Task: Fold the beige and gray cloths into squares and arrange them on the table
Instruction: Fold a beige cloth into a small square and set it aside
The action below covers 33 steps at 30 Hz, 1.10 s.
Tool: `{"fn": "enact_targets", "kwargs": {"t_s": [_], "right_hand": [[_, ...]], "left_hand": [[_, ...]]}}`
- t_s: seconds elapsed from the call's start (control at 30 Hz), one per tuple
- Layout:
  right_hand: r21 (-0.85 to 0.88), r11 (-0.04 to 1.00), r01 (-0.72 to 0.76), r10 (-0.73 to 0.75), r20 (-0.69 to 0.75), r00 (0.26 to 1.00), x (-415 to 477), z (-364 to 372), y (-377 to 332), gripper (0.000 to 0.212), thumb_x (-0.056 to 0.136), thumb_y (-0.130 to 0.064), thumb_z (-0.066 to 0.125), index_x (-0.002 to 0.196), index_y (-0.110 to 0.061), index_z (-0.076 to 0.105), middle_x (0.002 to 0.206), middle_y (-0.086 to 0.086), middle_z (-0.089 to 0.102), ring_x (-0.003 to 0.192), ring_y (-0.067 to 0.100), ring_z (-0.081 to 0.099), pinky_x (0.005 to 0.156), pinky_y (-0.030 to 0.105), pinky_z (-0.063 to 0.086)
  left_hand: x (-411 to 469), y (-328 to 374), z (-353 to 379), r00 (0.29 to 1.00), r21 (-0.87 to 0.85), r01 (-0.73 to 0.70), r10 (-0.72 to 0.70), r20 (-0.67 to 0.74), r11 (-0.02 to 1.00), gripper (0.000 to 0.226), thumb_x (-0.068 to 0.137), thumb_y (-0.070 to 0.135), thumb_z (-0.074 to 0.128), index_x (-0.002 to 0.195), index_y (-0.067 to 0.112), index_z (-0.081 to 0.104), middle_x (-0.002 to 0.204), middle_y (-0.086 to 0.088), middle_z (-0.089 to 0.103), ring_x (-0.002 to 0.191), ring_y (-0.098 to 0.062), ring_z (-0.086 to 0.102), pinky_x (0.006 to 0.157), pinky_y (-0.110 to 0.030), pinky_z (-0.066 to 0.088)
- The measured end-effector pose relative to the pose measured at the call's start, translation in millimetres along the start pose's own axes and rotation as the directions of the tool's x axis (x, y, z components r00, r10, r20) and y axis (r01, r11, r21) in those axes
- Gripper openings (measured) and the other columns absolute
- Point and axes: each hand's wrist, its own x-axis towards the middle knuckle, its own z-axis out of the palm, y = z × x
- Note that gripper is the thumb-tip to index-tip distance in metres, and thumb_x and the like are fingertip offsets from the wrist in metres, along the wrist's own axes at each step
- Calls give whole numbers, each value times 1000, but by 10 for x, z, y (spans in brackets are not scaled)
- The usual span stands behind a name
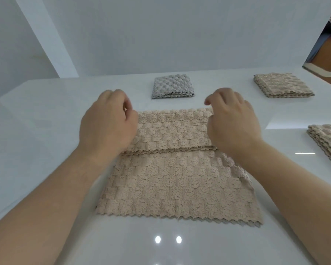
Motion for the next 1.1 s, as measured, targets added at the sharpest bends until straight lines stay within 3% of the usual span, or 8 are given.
{"fn": "enact_targets", "kwargs": {"t_s": [0.13, 0.3, 0.57, 0.77, 0.9, 1.0, 1.07, 1.1], "right_hand": [[151, 977, 148, -180, 225, 958, 148, 140, -310, 47, 99, -10, 44, 146, -8, 47, 156, 10, 42, 150, 26, 30, 119, 41, 27], [115, 986, 122, -161, 442, 883, 182, 441, -364, 55, 109, -33, 20, 161, -13, 20, 168, 6, 19, 156, 24, 11, 127, 42, 11], [67, 998, -5, -31, 525, 850, 148, 522, -233, 65, 105, -50, 10, 163, -20, 11, 170, 2, 8, 157, 18, 4, 127, 40, 4], [-1, 990, -141, 117, 564, 817, 123, 454, 10, 76, 102, -59, 4, 163, -14, 3, 170, 5, -1, 157, 19, -3, 127, 39, 0], [-67, 959, -274, 257, 609, 751, 164, 420, 74, 82, 100, -64, 4, 162, -10, -1, 170, 9, -6, 157, 23, -5, 127, 43, 3], [-140, 944, -298, 313, 665, 679, 306, 286, 95, 67, 105, -51, 14, 157, -10, 22, 164, 21, 22, 152, 34, 23, 121, 53, 25], [-146, 968, -206, 247, 714, 655, 419, 163, 84, 44, 108, -29, 22, 129, -9, 55, 130, 25, 61, 121, 36, 59, 108, 48, 46], [-149, 974, -172, 225, 729, 646, 477, 114, 66, 38, 107, -21, 27, 116, -9, 62, 113, 21, 67, 105, 34, 64, 101, 43, 50]], "left_hand": [[125, 254, 306, 960, -154, -169, 198, 200, 974, 34, 103, 20, 44, 135, 16, 55, 136, 0, 54, 125, -18, 52, 104, -36, 44], [24, 255, 812, 862, 26, -241, 202, 464, 970, 56, 109, 38, 21, 159, 14, 26, 167, -7, 22, 154, -28, 18, 125, -44, 18], [12, 103, 893, 807, 110, -240, 135, 575, 965, 67, 105, 54, 8, 162, 20, 9, 170, 0, 8, 156, -19, 5, 127, -40, 5], [-2, 15, 796, 793, 199, -36, -93, 602, 979, 90, 97, 72, 4, 161, 10, -1, 169, -13, -3, 156, -27, -2, 127, -44, 4], [104, 9, 732, 729, 243, 72, -217, 650, 967, 93, 98, 71, 6, 160, 3, -1, 168, -17, -2, 156, -33, 3, 126, -45, 10], [302, 120, 619, 672, 315, -18, -221, 707, 949, 74, 106, 55, 17, 154, 1, 30, 165, -19, 21, 151, -33, 25, 122, -43, 25], [475, 151, 554, 685, 332, -116, -166, 709, 936, 43, 109, 28, 32, 127, 3, 62, 139, -19, 57, 124, -32, 55, 105, -38, 43], [558, 117, 545, 703, 346, -135, -156, 694, 929, 31, 105, 19, 39, 106, 4, 67, 119, -15, 66, 104, -30, 61, 92, -37, 48]]}}
